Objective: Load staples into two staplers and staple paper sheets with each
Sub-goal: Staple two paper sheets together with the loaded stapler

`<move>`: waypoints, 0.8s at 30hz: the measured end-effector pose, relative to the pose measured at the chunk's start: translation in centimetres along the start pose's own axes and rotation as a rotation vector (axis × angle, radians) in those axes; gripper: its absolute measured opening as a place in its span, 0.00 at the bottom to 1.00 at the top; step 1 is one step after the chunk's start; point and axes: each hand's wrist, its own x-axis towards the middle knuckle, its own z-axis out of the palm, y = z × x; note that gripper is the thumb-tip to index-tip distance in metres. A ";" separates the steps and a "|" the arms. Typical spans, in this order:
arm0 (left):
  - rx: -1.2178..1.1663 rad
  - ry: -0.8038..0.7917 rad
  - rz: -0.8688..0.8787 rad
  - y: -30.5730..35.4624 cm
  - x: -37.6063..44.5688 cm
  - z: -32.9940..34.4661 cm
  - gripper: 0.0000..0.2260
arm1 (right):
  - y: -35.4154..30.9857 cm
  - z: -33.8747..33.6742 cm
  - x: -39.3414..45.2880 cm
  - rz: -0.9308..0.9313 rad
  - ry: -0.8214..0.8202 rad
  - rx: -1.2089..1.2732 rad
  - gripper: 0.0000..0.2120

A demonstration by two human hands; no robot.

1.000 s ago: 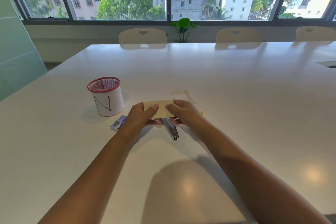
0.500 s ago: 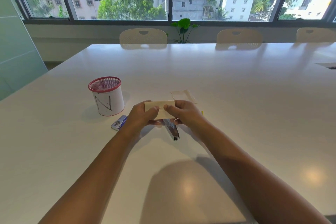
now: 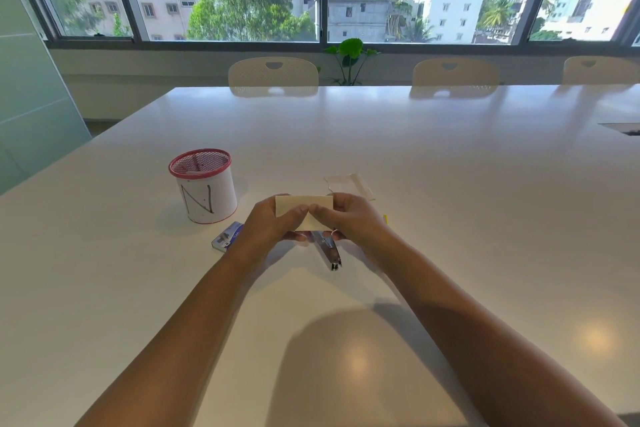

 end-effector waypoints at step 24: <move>0.947 0.335 0.484 5.7 1.4 -5.2 0.09 | 0.0 0.1 0.8 -0.178 0.173 -0.007 0.11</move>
